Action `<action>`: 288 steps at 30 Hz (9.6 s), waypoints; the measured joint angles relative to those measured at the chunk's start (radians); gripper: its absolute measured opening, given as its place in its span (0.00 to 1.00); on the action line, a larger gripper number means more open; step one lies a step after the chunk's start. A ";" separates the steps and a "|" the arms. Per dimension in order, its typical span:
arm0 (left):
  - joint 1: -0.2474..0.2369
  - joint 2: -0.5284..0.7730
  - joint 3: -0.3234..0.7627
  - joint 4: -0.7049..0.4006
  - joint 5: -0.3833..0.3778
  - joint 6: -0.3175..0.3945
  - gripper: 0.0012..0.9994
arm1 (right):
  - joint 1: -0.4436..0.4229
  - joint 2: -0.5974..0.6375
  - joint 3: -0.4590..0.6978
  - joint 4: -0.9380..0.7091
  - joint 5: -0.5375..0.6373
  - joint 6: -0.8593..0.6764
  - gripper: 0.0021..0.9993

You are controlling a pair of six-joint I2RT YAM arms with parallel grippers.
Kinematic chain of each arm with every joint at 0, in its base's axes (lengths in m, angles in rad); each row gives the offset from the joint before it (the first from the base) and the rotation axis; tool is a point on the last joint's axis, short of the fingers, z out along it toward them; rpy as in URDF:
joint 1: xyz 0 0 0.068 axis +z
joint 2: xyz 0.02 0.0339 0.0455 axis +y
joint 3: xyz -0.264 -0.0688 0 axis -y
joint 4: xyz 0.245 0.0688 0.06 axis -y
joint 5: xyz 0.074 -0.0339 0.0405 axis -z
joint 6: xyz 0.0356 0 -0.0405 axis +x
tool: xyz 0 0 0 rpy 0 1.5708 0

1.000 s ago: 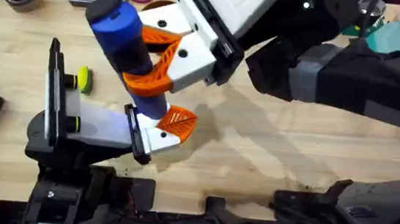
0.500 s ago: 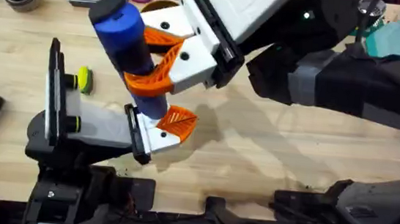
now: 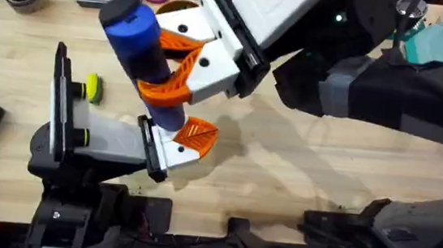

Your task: Pick up the gripper from the table and insert it into the empty holder that is missing its gripper. Then pick up a screw, insert it into the mounting hole, and use the screwdriver to tighten it. Finally, clean up the table by picking up the vegetable and placing it into the bucket.

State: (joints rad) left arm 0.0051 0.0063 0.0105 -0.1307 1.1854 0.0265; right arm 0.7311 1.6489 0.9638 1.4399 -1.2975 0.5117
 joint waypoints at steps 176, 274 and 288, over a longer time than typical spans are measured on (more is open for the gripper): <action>0.000 0.000 0.000 0.001 0.000 0.004 0.00 | -0.003 0.001 0.019 -0.003 -0.029 -0.002 0.02; 0.000 -0.001 0.000 0.012 -0.064 0.012 0.42 | -0.512 0.181 0.349 -2.117 1.331 -1.849 1.00; 0.000 -0.001 -0.005 0.104 -0.111 -0.018 0.99 | -0.440 -0.112 0.349 -2.063 1.330 -1.410 1.00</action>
State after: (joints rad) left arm 0.0051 0.0055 0.0059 -0.0262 1.0741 0.0089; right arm 0.2914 1.5373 1.3132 -0.6232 0.0326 -0.8981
